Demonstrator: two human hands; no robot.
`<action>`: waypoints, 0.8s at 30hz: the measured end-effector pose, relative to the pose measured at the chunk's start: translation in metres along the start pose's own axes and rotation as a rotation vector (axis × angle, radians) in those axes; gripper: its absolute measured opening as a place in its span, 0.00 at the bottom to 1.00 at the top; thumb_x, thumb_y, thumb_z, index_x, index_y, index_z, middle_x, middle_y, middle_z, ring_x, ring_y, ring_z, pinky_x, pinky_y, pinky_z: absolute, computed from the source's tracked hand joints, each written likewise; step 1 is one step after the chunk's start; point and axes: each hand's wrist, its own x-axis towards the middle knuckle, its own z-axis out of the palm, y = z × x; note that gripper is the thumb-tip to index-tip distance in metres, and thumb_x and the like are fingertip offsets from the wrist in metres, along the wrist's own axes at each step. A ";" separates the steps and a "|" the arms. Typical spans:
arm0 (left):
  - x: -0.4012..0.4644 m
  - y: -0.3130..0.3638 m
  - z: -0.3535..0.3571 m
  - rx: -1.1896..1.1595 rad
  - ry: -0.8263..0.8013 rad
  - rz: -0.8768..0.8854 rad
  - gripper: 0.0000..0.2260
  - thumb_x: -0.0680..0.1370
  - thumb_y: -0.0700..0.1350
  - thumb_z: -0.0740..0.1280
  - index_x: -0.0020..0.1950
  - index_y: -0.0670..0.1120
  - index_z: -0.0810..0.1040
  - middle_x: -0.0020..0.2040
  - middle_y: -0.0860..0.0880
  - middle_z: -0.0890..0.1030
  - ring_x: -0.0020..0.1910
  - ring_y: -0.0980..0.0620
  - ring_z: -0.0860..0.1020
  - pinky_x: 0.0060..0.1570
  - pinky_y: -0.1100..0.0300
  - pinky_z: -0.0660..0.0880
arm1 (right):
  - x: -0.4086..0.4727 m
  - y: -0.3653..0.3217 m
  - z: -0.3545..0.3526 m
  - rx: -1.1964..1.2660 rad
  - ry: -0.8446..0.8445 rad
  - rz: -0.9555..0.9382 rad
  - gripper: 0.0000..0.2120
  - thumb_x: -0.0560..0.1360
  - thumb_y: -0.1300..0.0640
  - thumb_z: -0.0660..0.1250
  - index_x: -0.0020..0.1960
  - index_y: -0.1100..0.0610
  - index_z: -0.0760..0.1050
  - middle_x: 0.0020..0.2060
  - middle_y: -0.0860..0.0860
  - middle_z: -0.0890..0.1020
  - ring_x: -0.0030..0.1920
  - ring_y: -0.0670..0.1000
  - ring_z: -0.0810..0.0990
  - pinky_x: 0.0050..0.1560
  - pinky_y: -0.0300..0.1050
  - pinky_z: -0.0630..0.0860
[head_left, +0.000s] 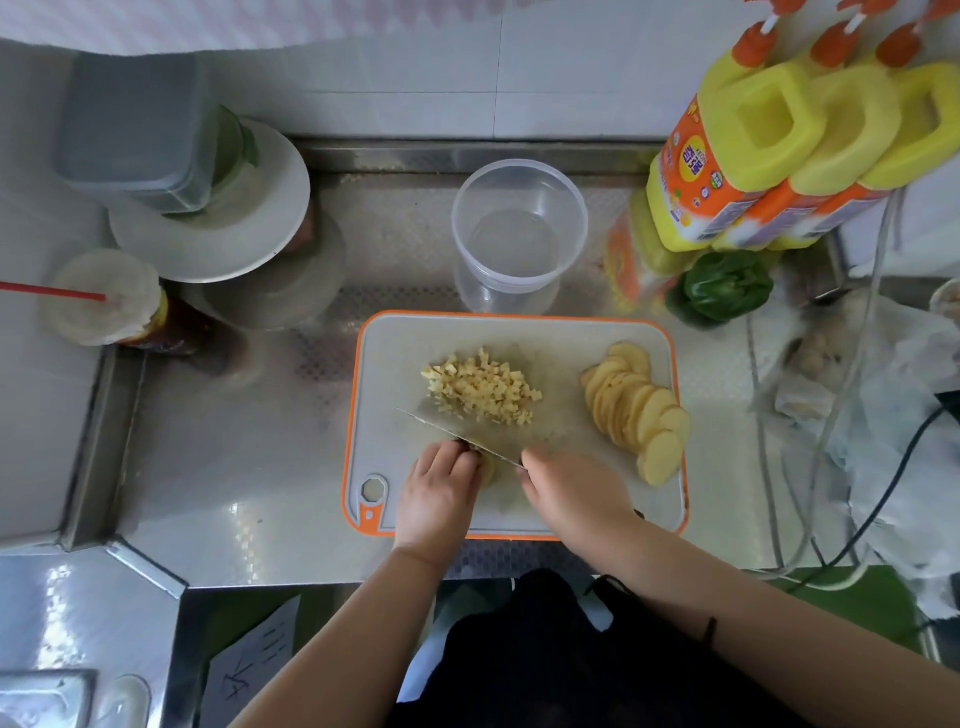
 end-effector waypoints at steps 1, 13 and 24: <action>-0.001 -0.001 0.000 0.001 -0.001 0.003 0.06 0.77 0.43 0.68 0.42 0.43 0.80 0.43 0.49 0.78 0.44 0.46 0.75 0.39 0.53 0.76 | 0.001 -0.001 0.000 -0.006 0.008 -0.003 0.11 0.80 0.53 0.59 0.41 0.53 0.63 0.23 0.47 0.61 0.24 0.54 0.66 0.23 0.41 0.52; 0.002 -0.002 0.002 -0.002 0.049 0.044 0.10 0.79 0.45 0.64 0.45 0.41 0.81 0.46 0.46 0.80 0.46 0.46 0.75 0.42 0.52 0.77 | 0.012 0.007 0.008 0.002 -0.190 0.009 0.11 0.83 0.53 0.54 0.53 0.59 0.71 0.33 0.51 0.71 0.35 0.55 0.72 0.32 0.45 0.66; 0.142 0.042 -0.054 0.353 -0.924 0.015 0.23 0.85 0.52 0.47 0.50 0.45 0.79 0.51 0.43 0.80 0.49 0.45 0.74 0.53 0.52 0.72 | 0.008 0.003 0.001 -0.029 -0.154 0.037 0.17 0.83 0.49 0.50 0.52 0.59 0.72 0.36 0.53 0.75 0.36 0.57 0.73 0.28 0.44 0.60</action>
